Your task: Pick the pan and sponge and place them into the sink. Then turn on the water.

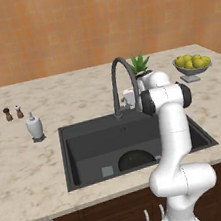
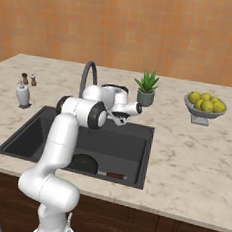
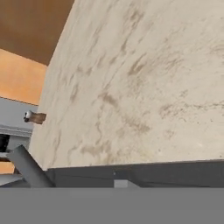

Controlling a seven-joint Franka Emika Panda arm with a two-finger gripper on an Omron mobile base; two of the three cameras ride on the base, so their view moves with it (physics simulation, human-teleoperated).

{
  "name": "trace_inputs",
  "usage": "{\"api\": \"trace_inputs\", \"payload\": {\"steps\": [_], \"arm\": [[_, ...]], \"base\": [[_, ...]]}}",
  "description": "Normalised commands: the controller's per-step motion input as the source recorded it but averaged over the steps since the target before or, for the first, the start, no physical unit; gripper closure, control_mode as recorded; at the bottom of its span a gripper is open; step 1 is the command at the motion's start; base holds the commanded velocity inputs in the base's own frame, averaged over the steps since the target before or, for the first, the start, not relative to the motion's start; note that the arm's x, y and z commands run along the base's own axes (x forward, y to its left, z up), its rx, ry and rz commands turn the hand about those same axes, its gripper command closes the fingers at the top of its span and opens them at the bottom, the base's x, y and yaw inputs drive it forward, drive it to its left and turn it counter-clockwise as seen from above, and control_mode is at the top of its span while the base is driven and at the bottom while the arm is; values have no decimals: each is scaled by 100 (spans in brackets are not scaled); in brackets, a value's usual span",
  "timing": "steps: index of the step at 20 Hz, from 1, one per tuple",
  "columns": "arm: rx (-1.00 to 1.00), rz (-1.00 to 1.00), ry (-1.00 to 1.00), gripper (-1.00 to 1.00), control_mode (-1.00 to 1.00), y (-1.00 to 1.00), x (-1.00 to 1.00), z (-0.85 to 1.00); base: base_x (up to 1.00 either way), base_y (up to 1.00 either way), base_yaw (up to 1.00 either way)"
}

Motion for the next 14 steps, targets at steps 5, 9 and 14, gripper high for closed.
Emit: {"api": "trace_inputs", "payload": {"steps": [5,9,14], "arm": [[9,-12,33,100,-100,-60,28,-46],[12,-23,17,100,-100,-38,6,-66],[2,-36,7,100,-100,-4,-5,-79]], "base": [[0,0,0],[0,0,0],[0,0,0]]}}
